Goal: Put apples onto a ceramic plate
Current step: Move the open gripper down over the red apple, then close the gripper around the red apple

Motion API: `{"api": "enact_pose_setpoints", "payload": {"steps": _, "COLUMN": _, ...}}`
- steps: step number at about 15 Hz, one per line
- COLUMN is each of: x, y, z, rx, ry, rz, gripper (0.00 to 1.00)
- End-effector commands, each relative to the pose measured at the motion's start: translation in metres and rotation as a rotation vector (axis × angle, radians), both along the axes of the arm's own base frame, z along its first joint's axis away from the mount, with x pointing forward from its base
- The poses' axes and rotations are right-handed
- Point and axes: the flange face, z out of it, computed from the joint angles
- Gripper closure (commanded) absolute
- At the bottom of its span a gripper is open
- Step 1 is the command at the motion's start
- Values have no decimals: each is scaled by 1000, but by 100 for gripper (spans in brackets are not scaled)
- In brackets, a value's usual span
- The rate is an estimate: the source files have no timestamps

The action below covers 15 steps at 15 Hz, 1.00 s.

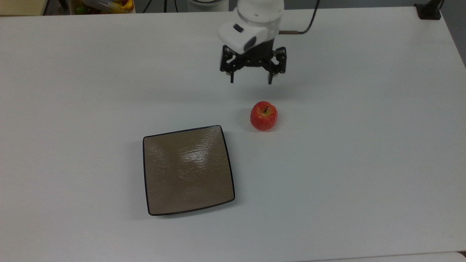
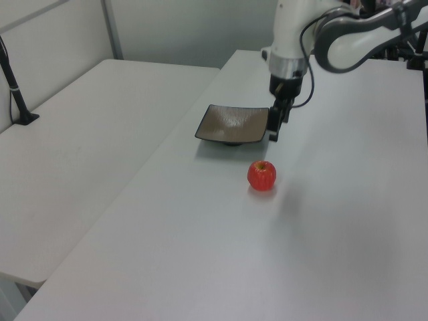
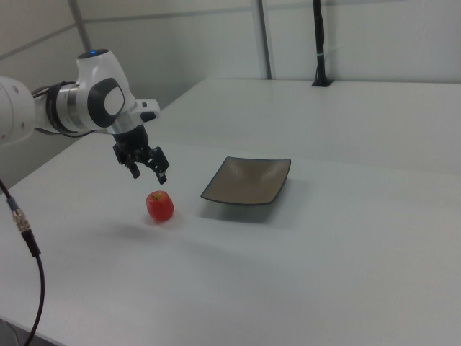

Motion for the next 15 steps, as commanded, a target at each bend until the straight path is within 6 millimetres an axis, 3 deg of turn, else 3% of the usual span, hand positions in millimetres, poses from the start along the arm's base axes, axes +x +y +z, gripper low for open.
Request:
{"api": "enact_pose_setpoints", "payload": {"steps": 1, "x": 23, "y": 43, "z": -31, "rx": 0, "ry": 7, "rz": 13, "gripper": 0}}
{"api": "enact_pose_setpoints", "payload": {"steps": 5, "x": 36, "y": 60, "z": -81, "rx": -52, "ry": 30, "rz": 12, "gripper": 0}}
{"api": "enact_pose_setpoints", "payload": {"steps": 10, "x": 43, "y": 60, "z": -101, "rx": -92, "ry": 32, "rz": 24, "gripper": 0}}
{"api": "enact_pose_setpoints", "payload": {"steps": 11, "x": 43, "y": 59, "z": -105, "rx": -106, "ry": 31, "rz": 32, "gripper": 8}}
{"api": "enact_pose_setpoints", "payload": {"steps": 12, "x": 44, "y": 58, "z": -111, "rx": -130, "ry": 29, "rz": 43, "gripper": 44}}
{"api": "enact_pose_setpoints", "payload": {"steps": 14, "x": 44, "y": 58, "z": -115, "rx": -136, "ry": 32, "rz": 47, "gripper": 62}}
{"api": "enact_pose_setpoints", "payload": {"steps": 15, "x": 44, "y": 58, "z": -114, "rx": -136, "ry": 31, "rz": 45, "gripper": 62}}
